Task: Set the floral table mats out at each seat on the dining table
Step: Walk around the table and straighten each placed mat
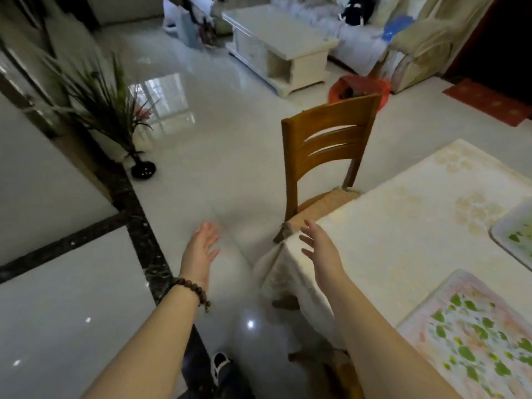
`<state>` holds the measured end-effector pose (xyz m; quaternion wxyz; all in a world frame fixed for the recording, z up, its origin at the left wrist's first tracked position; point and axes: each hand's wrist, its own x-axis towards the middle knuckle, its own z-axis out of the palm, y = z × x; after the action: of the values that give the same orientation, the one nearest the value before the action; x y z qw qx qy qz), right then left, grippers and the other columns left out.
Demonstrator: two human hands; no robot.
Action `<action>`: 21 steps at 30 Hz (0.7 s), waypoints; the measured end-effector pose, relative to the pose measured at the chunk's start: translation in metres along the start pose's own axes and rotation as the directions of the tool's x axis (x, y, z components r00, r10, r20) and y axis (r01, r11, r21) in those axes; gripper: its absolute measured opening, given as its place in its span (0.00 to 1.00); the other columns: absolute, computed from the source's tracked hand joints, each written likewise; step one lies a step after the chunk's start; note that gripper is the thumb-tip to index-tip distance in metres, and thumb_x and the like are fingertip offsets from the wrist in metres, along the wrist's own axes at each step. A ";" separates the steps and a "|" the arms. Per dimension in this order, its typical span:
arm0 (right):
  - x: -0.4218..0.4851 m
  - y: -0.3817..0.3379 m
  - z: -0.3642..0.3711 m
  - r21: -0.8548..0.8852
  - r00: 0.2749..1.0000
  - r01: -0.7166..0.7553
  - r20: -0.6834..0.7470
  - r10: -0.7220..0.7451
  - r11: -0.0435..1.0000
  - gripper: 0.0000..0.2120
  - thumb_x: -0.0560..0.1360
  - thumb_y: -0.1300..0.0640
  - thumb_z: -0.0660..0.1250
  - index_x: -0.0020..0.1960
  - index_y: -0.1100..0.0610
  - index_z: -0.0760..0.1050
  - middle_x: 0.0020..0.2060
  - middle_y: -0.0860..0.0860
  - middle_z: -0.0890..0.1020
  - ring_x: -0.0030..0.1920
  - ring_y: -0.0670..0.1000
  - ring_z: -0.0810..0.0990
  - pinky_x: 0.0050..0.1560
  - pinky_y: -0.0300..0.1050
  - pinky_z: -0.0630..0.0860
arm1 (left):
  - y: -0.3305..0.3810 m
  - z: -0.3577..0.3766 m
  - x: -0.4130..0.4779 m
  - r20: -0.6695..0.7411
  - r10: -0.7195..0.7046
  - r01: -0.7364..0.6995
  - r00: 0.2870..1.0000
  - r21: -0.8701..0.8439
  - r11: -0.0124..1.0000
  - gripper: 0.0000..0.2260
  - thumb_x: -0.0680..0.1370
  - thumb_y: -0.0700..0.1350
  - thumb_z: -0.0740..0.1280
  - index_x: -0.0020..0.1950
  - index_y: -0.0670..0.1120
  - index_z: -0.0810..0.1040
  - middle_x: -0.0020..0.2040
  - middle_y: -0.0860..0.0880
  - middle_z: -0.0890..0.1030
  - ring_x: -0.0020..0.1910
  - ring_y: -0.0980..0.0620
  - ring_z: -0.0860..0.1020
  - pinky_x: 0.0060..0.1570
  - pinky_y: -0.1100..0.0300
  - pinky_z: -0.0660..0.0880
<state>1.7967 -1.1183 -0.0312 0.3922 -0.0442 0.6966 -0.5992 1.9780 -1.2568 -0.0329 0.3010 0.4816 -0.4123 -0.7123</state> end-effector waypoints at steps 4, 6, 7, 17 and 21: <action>0.023 0.000 0.063 -0.046 0.996 -0.039 0.082 0.042 0.998 0.30 0.75 0.35 0.59 0.70 0.52 0.70 0.66 0.50 0.75 0.66 0.56 0.73 0.63 0.51 0.69 | 0.024 -0.047 0.022 -0.074 0.003 -0.005 0.997 -0.036 0.999 0.20 0.82 0.53 0.56 0.71 0.47 0.67 0.68 0.46 0.72 0.65 0.50 0.71 0.67 0.52 0.65; 0.038 -0.005 0.090 -0.062 0.991 -0.057 0.121 0.064 0.996 0.29 0.77 0.37 0.58 0.71 0.52 0.68 0.69 0.51 0.72 0.69 0.57 0.70 0.66 0.53 0.68 | 0.037 -0.065 0.035 -0.100 0.010 -0.014 0.995 -0.046 0.999 0.20 0.82 0.52 0.56 0.71 0.47 0.67 0.67 0.46 0.72 0.65 0.50 0.71 0.68 0.51 0.65; 0.045 -0.008 0.102 -0.080 0.988 -0.073 0.132 0.083 0.994 0.28 0.77 0.38 0.57 0.72 0.52 0.67 0.70 0.52 0.71 0.70 0.57 0.70 0.68 0.54 0.67 | 0.043 -0.073 0.043 -0.110 0.016 -0.022 0.994 -0.051 0.998 0.19 0.82 0.52 0.56 0.71 0.47 0.67 0.67 0.46 0.72 0.65 0.50 0.71 0.68 0.51 0.65; 0.090 -0.017 0.175 -0.096 0.995 -0.028 0.094 0.037 0.995 0.23 0.81 0.45 0.54 0.71 0.54 0.68 0.65 0.50 0.74 0.61 0.51 0.74 0.63 0.51 0.70 | 0.076 -0.108 0.115 -0.129 -0.017 0.007 0.991 -0.077 0.997 0.20 0.81 0.54 0.55 0.71 0.48 0.67 0.67 0.47 0.73 0.64 0.50 0.71 0.67 0.51 0.65; 0.124 -0.021 0.193 -0.098 0.997 -0.038 0.064 0.044 0.994 0.22 0.81 0.45 0.55 0.71 0.54 0.68 0.66 0.51 0.74 0.61 0.50 0.74 0.65 0.53 0.70 | 0.082 -0.103 0.155 -0.113 -0.065 0.055 0.991 -0.088 0.995 0.20 0.82 0.54 0.54 0.71 0.48 0.67 0.67 0.47 0.73 0.64 0.51 0.71 0.67 0.50 0.65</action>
<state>1.8186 -1.3443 -0.0685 0.4246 -0.0685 0.7121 -0.5549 2.0222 -1.4549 -0.0493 0.3228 0.5211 -0.3489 -0.7089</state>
